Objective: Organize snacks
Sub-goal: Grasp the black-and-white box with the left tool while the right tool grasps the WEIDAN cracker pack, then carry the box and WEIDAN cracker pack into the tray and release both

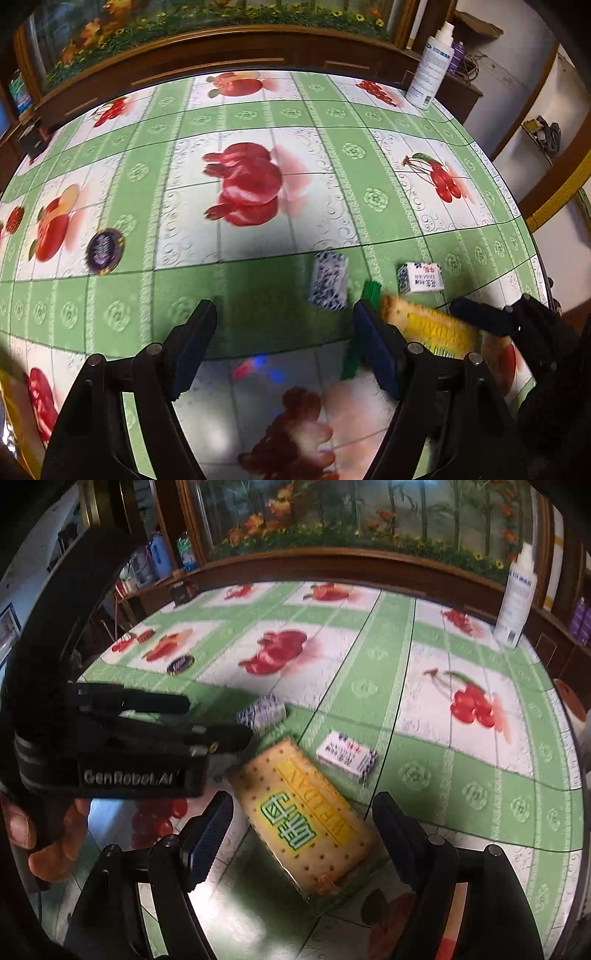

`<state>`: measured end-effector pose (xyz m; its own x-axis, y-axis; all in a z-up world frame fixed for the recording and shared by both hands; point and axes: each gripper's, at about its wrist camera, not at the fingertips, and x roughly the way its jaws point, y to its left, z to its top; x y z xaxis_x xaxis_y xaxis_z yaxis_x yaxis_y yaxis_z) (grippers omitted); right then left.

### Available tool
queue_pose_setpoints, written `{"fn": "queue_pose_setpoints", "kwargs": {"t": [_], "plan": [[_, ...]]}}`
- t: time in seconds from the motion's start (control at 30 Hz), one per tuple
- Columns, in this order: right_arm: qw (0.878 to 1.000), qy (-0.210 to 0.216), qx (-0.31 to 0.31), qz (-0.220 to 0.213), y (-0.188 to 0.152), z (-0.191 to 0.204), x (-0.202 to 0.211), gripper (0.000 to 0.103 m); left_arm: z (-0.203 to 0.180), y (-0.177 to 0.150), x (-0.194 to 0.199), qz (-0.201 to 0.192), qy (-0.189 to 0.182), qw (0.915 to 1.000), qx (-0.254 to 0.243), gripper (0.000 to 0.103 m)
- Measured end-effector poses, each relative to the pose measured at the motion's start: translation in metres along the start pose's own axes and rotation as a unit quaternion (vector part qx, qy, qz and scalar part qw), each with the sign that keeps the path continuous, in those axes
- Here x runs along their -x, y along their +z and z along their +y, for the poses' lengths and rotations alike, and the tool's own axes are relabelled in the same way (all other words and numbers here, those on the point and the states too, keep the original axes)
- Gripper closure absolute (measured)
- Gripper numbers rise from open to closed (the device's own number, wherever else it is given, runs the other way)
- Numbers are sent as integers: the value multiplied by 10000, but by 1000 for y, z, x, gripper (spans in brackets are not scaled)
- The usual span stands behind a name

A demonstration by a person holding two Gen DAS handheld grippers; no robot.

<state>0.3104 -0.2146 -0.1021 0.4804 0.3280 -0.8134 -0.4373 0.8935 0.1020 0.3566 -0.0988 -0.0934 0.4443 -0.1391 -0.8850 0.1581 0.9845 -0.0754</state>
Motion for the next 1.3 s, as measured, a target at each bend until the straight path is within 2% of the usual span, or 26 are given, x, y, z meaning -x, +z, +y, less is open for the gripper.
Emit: {"fn": "queue_pose_setpoints", "kwargs": {"t": [0.07, 0.1, 0.13, 0.17, 0.2, 0.27, 0.37, 0.5, 0.63, 0.77, 0.93, 1.17, 1.3], "plan": [[10000, -62, 39, -24, -6, 2, 0, 27, -8, 3, -5, -22, 153, 9997, -177, 32], [10000, -91, 7, -15, -8, 2, 2, 35, -12, 3, -6, -67, 264, 9992, -287, 41], [10000, -72, -55, -11, -10, 2, 4, 40, -16, 3, -6, -127, 338, 9986, -398, 46], [9999, 35, -166, -22, -12, 0, 8, 51, -18, 3, -6, -162, 273, 9984, -460, 57], [9996, 107, -276, -24, -14, -2, 10, 52, -21, 2, -5, -194, 281, 9980, -534, 73], [9993, 59, -355, -42, -20, -2, 14, 52, -25, 0, -3, -247, 313, 9968, -688, 86], [9991, 39, -413, -76, -27, 1, 18, 53, -23, -7, 1, -311, 233, 9965, -738, 86], [9976, 201, -646, -170, -39, 5, 29, 54, -6, -26, 22, -419, 138, 9976, -537, 87], [9911, 624, -1125, -353, -56, 4, 43, 55, 13, -53, 57, -667, 194, 9972, -278, 87], [9802, 1140, -1523, -548, -73, 10, 59, 55, 32, -86, 92, -803, 458, 9957, -36, 87], [9688, 1640, -1731, -683, -87, 40, 73, 55, 55, -129, 122, -886, 781, 9926, 297, 87], [9565, 2190, -1803, -675, -95, 89, 76, 55, 97, -175, 156, -929, 902, 9888, 742, 87], [9543, 2358, -1720, -643, -95, 118, 76, 55, 124, -198, 170, -942, 915, 9861, 1014, 87]]}}
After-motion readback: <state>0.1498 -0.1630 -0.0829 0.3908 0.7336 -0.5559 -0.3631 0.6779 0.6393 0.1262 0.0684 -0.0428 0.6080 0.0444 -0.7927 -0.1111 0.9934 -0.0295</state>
